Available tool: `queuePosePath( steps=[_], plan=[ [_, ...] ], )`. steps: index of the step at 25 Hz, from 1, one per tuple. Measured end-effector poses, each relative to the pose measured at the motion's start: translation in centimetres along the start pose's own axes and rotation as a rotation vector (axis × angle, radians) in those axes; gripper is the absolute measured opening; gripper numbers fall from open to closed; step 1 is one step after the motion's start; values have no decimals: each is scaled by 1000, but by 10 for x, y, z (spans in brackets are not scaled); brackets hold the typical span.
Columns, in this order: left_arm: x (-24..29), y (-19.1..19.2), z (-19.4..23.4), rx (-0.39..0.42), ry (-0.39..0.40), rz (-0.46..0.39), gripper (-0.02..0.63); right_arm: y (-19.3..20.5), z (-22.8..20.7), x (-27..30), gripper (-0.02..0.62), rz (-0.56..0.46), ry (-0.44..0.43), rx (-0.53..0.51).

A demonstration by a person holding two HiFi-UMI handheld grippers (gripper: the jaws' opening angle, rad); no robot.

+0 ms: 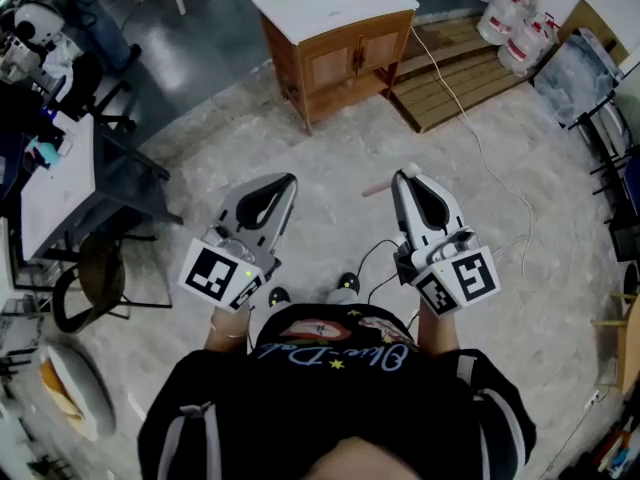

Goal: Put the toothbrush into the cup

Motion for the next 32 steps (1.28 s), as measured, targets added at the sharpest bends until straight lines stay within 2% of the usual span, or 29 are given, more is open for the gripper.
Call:
queuePosePath(
  steps=[6,11,15,24,32],
  plan=[
    [20,-1,-16,-11,-30,15,3,6,-27,-15,8,7,-8,13],
    [25,-1,-21,7,-28,15,2,9,-36,-13,9,3,-11,34],
    [34,1,-17,-19,-24,26,2,8,-43,-9,8,7,-12,32],
    [84,-9,19,-14,44,-12,2,-7,-81,17,8,-2,72,10],
    [131,-11,74,-20,87,-28,2,-19,-109,76,8,4,96,-2]
  ],
)
Point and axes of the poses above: the fingertips, and each gripper's own axes: x forward along the fingers, z to its left, y out of its underside, the point moved 2 cm from there along -x, backward along the fingers, and after that the axes turned 11 degrees about z, right-handed, at the moved point
